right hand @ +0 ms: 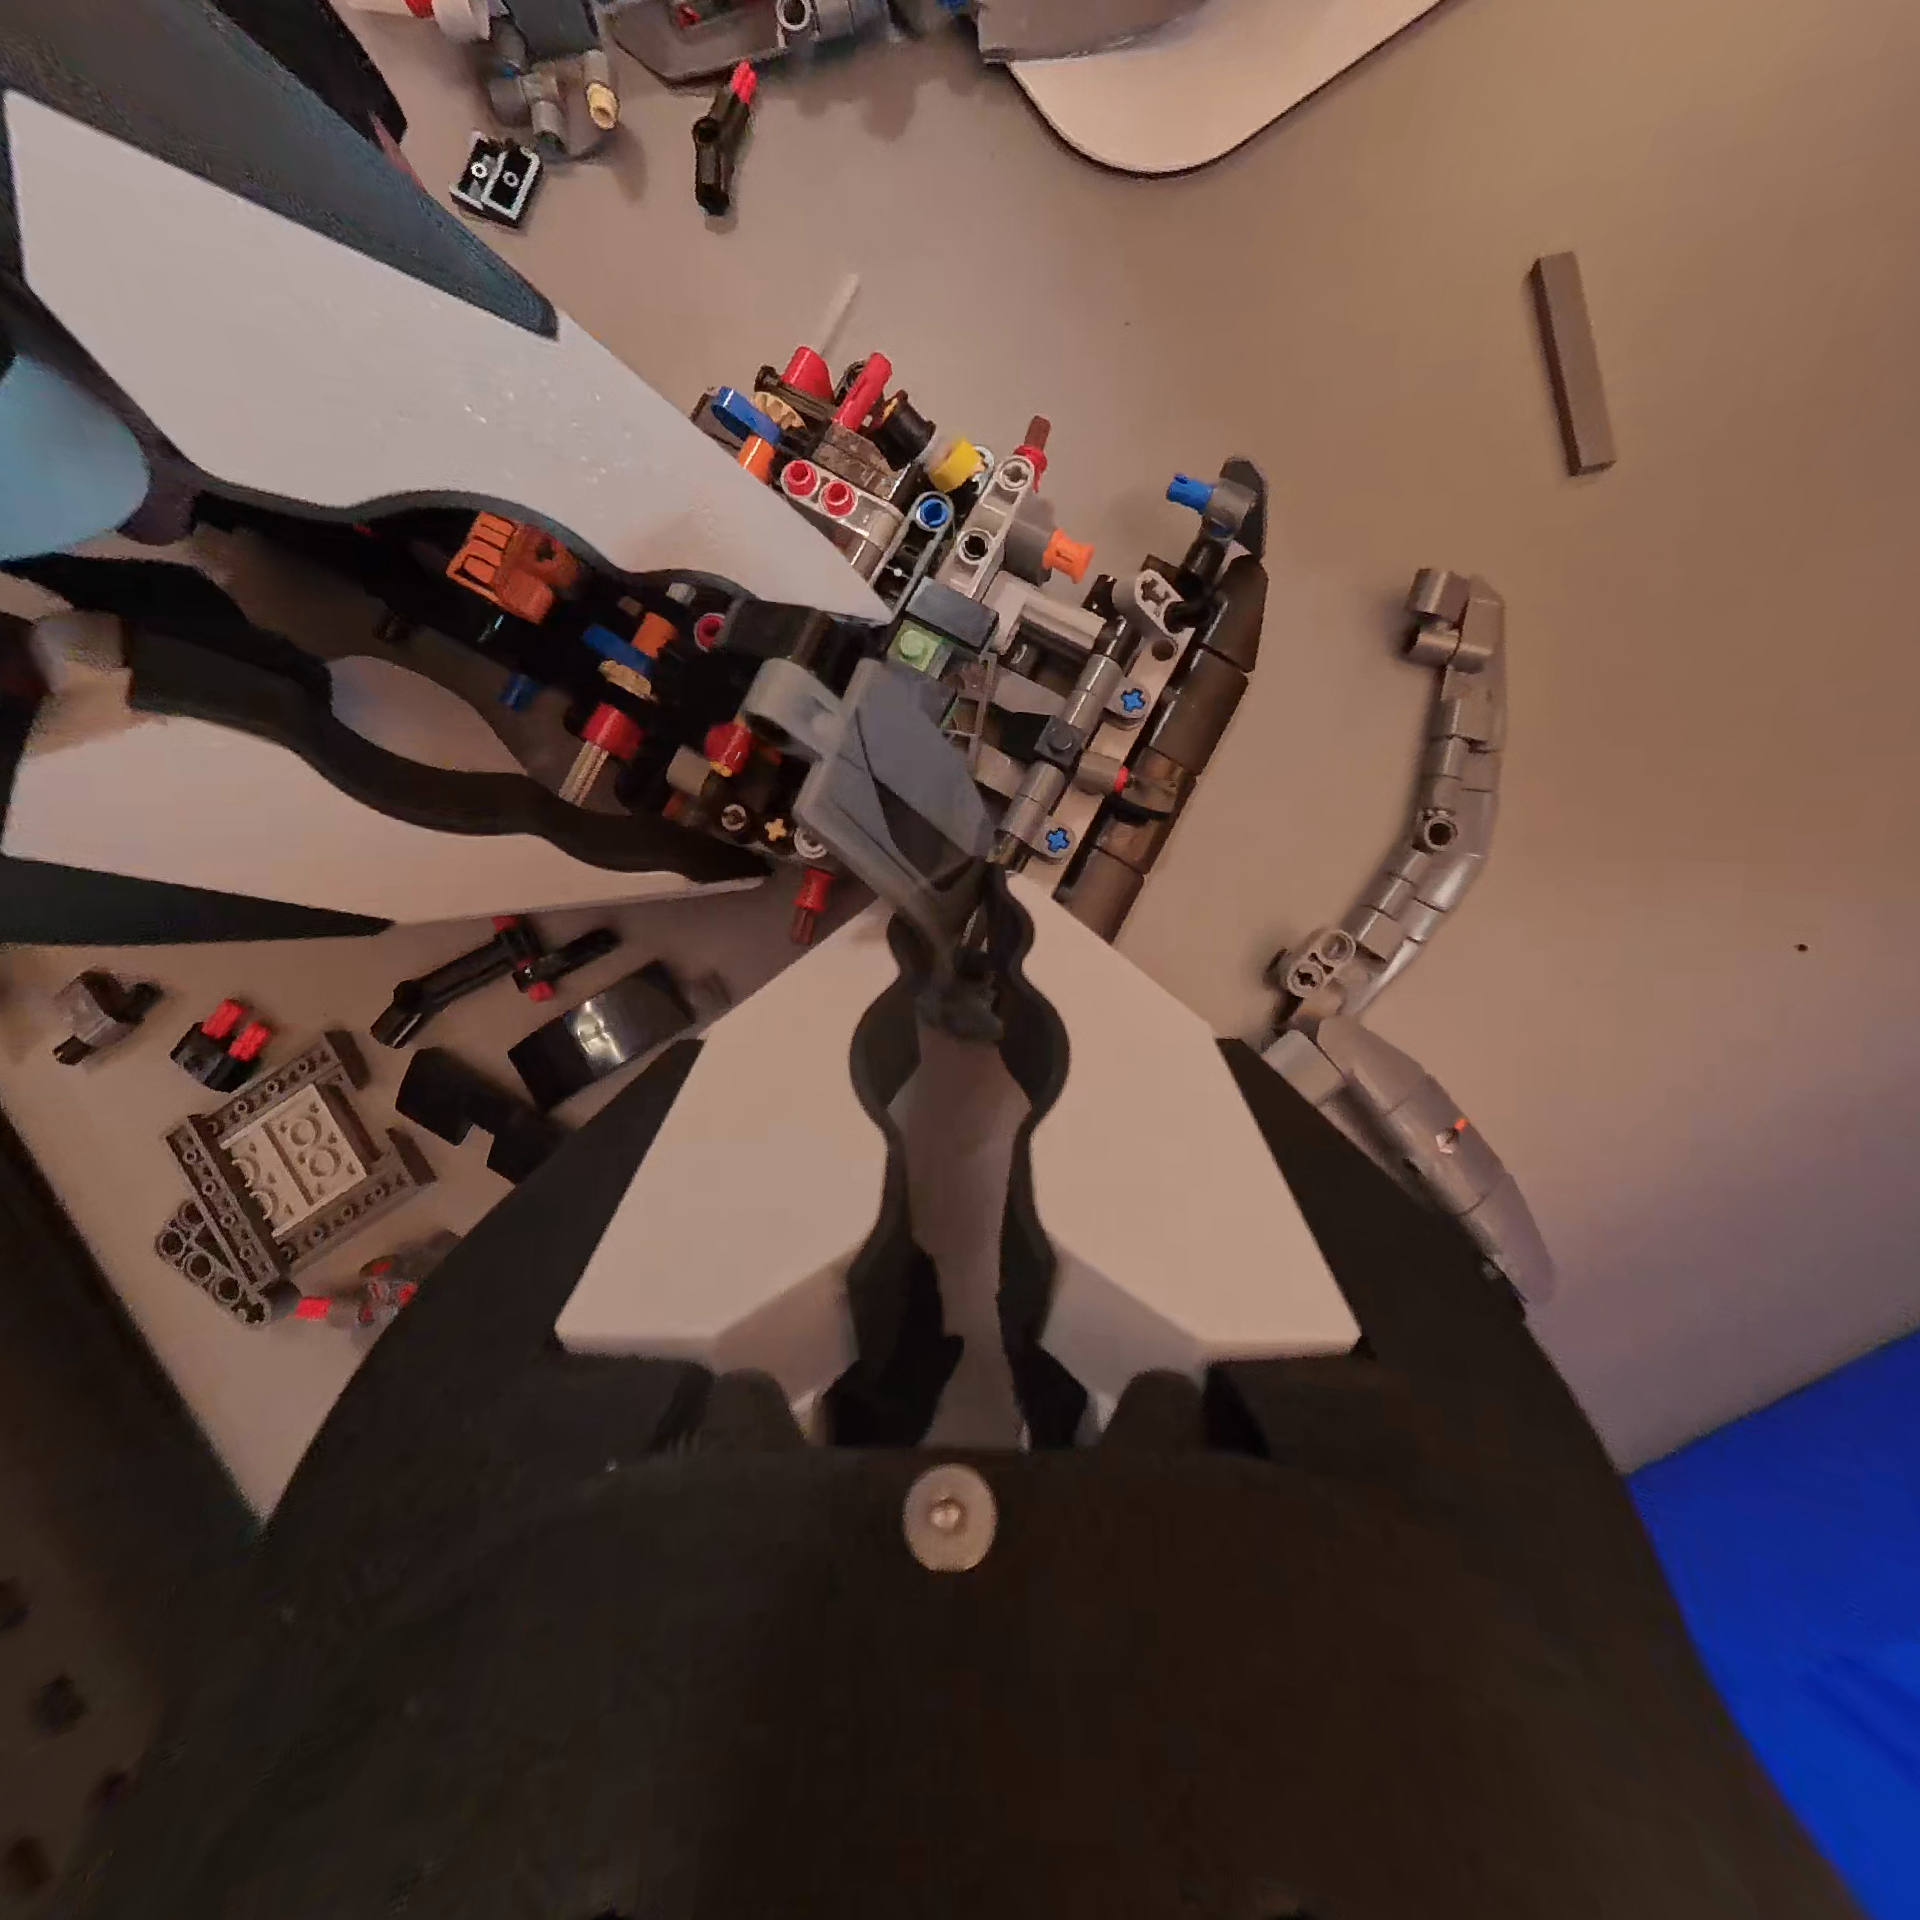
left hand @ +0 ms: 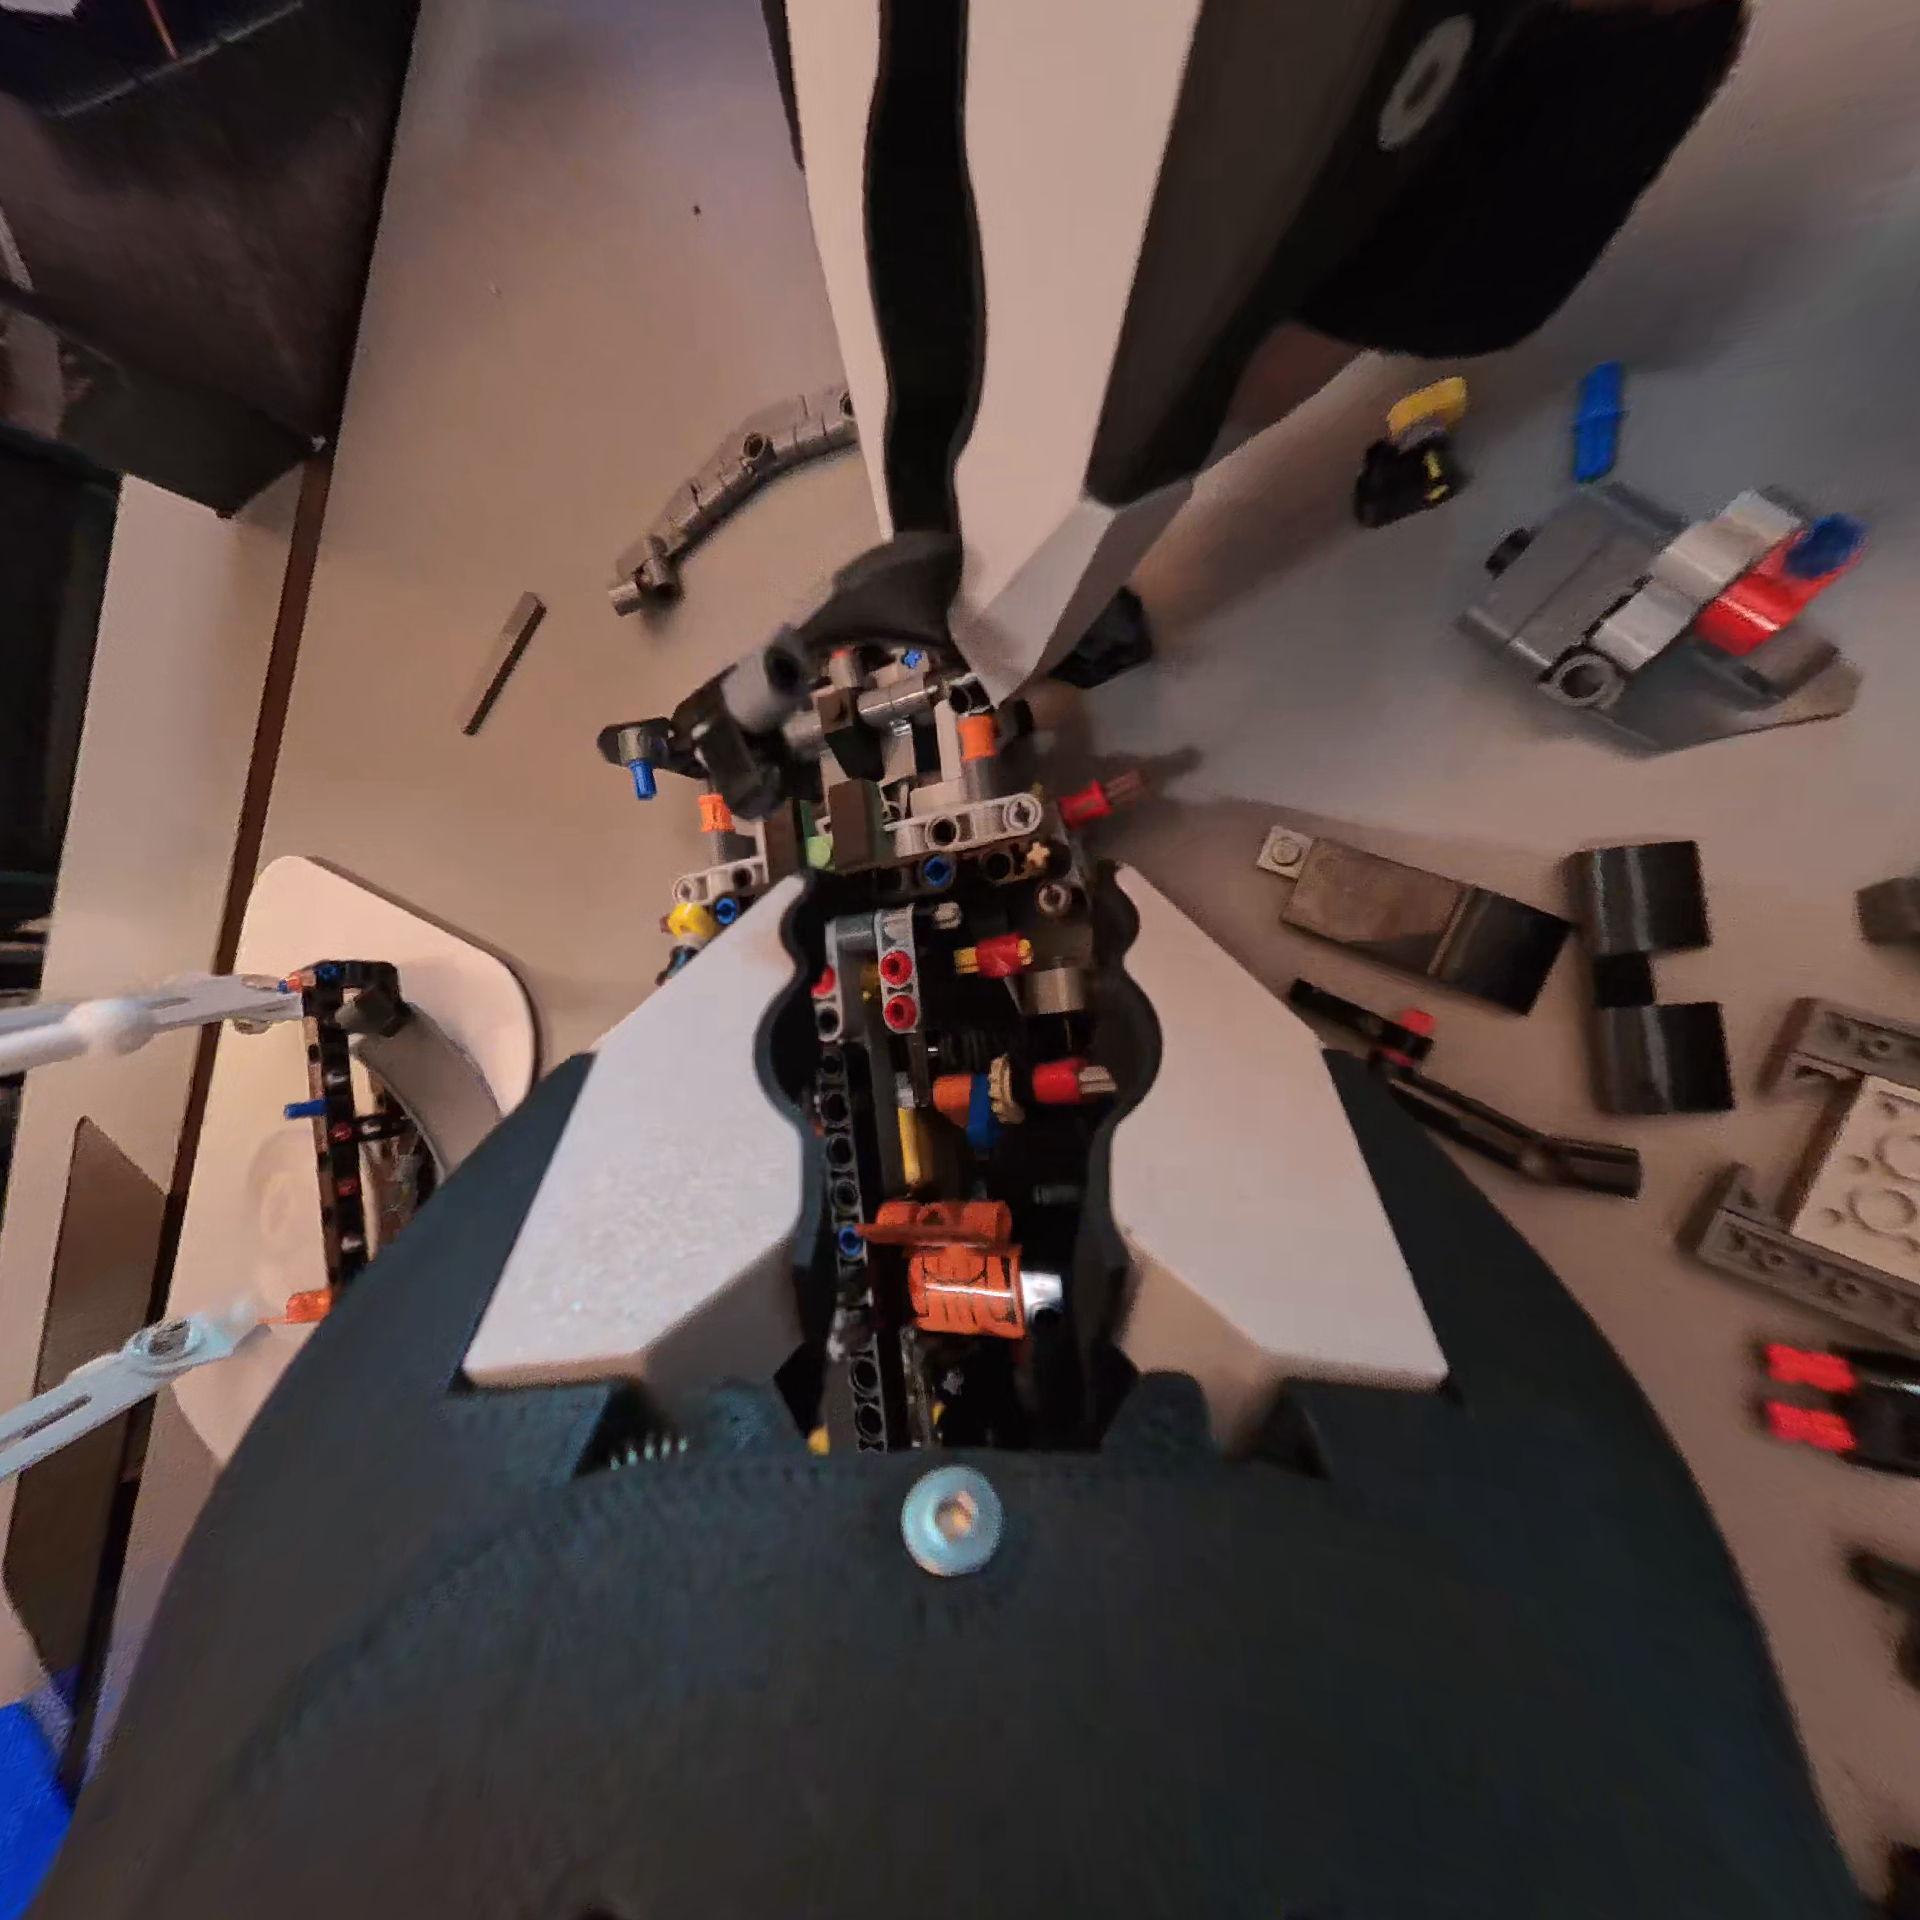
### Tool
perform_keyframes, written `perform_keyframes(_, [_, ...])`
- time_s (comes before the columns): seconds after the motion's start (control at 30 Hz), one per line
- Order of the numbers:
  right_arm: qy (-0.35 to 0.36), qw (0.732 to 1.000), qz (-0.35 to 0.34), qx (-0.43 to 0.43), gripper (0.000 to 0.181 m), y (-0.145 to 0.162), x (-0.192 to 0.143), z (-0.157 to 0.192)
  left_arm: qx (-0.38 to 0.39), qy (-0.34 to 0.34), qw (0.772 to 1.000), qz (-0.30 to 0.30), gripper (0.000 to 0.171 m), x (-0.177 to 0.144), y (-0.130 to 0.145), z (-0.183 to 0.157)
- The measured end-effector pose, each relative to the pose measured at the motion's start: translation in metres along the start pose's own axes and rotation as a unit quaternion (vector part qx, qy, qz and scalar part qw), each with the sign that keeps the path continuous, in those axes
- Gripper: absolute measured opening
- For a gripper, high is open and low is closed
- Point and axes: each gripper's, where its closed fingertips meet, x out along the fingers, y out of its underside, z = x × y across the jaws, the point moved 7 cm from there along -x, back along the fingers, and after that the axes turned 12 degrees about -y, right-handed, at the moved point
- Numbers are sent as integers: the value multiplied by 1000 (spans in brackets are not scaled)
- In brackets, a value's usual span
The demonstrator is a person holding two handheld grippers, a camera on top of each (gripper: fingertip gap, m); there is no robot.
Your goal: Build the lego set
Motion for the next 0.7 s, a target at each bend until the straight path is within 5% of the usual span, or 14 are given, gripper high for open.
perform_keyframes(0.2, [-20, 999, -11, 24, 5, 3, -2, 0, 1, -39, 999, 19, 56, 8, -4, -1])
perform_keyframes(0.7, [25, 998, -52, 32, 4, 17, -11, 12, -53, -3, 999, -14, 54, 13, 1, 5])
